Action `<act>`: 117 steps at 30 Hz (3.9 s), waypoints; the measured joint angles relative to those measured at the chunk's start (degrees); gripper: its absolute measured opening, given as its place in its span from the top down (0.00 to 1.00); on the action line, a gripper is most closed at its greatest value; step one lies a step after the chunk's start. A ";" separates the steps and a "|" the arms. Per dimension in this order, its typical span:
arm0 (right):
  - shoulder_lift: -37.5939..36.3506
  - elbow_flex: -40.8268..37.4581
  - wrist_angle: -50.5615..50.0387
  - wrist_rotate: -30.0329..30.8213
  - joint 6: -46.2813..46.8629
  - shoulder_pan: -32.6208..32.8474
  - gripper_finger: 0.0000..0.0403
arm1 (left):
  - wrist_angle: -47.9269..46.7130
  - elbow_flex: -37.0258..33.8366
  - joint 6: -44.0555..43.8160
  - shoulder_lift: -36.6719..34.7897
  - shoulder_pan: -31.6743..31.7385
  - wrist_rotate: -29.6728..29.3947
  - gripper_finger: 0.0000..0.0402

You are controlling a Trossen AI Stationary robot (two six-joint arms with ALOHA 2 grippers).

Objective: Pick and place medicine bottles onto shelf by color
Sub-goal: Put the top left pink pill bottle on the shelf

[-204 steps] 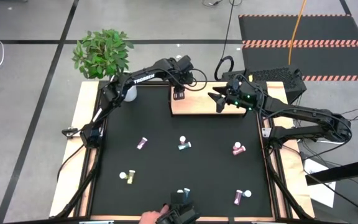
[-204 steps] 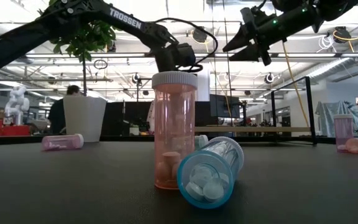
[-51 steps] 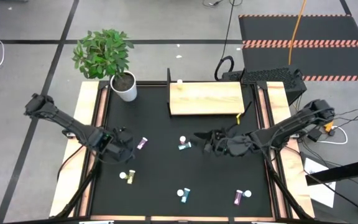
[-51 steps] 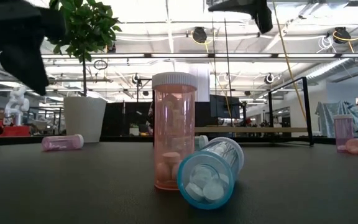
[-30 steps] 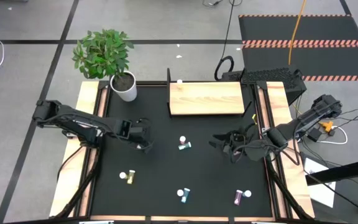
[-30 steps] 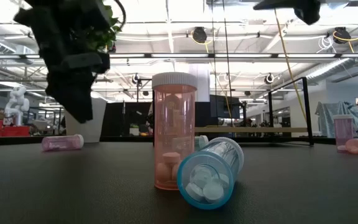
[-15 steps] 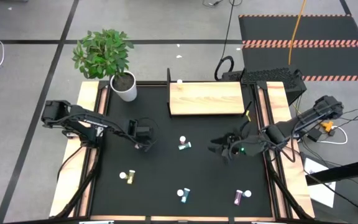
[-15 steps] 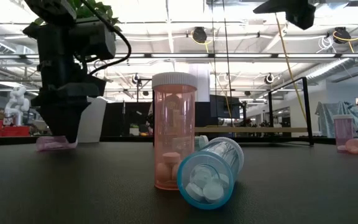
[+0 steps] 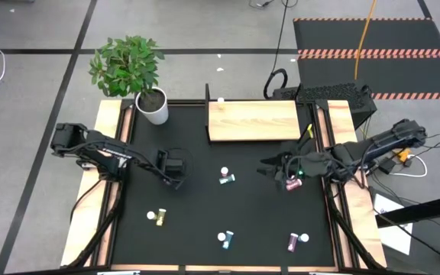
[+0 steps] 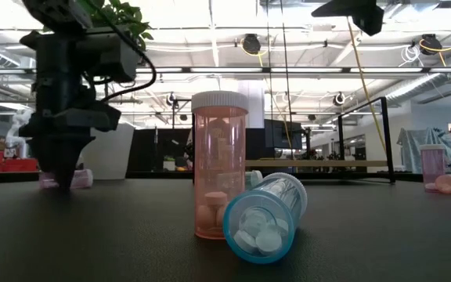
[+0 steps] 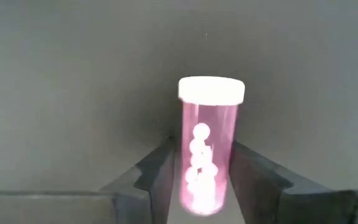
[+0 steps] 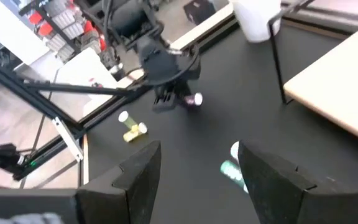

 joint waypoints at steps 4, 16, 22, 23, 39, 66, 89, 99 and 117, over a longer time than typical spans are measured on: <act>-0.99 0.00 0.03 0.01 -1.23 -2.16 0.48 | 0.85 -1.56 -0.15 -0.16 -0.56 0.51 0.69; 4.70 -0.02 23.47 -11.69 -8.35 -4.05 0.48 | 9.69 0.43 4.51 -4.54 -3.30 1.98 0.74; 9.84 0.02 34.09 -16.38 -13.08 -3.92 0.48 | 30.71 0.72 7.29 -7.51 -8.36 2.21 0.74; 10.92 0.61 35.29 -18.02 -13.89 -3.92 0.48 | 35.35 0.72 8.37 -7.69 -9.41 1.69 0.74; 20.52 18.05 21.10 -23.05 -25.82 -4.36 0.31 | 72.47 0.85 30.41 -7.79 -15.24 -9.32 0.75; 1.40 13.03 -4.34 -11.82 -25.22 0.03 0.34 | 72.39 18.62 39.65 2.52 -9.92 -12.02 0.75; 0.38 0.82 27.01 -17.70 -27.28 -12.32 0.34 | 58.55 36.39 46.48 6.07 -1.33 -9.80 0.75; 1.20 0.76 34.38 -16.64 -27.24 -18.59 0.34 | 57.98 36.39 45.74 6.09 7.55 7.28 0.75; 2.25 0.80 36.30 -31.28 -25.72 -27.80 0.34 | 66.84 36.39 40.25 6.13 11.53 7.28 0.75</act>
